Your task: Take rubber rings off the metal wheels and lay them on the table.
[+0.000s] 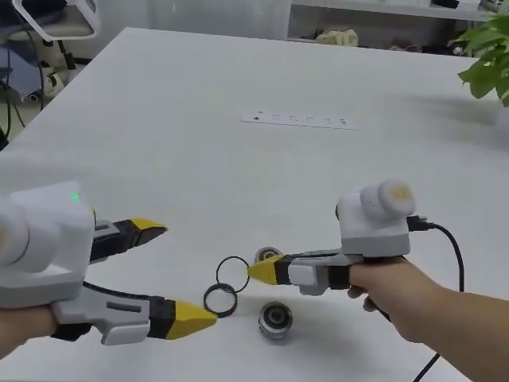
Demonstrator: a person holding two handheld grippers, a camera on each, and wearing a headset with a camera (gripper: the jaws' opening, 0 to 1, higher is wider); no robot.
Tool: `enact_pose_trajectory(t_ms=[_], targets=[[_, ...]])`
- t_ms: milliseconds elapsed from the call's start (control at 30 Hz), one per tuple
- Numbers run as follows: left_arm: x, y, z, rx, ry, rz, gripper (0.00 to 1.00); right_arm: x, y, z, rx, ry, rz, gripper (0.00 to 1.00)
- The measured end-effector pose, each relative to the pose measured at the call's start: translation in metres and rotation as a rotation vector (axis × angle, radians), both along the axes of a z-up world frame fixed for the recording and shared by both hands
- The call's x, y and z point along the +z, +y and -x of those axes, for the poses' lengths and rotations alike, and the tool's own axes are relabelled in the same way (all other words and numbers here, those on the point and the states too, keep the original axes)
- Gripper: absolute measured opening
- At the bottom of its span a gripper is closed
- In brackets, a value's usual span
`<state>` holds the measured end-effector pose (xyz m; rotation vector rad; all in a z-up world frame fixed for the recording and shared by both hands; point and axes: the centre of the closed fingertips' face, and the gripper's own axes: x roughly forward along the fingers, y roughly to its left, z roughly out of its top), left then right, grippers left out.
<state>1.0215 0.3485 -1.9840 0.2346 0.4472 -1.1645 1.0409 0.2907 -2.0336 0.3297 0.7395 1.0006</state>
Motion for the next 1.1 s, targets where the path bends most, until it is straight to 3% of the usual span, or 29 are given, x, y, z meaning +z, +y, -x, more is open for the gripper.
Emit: enact_pose_trajectory(t_ms=[467,1100], targets=[[0.0,0.004,0.003,0.012,0.005,0.008,0.83,-0.01,0.009,0.005,0.029,0.03,0.012,0.0],[-0.008,0.01,0.003,0.017,0.017,-0.014,0.84,-0.023,0.015,0.008,0.054,0.067,0.032,0.0]])
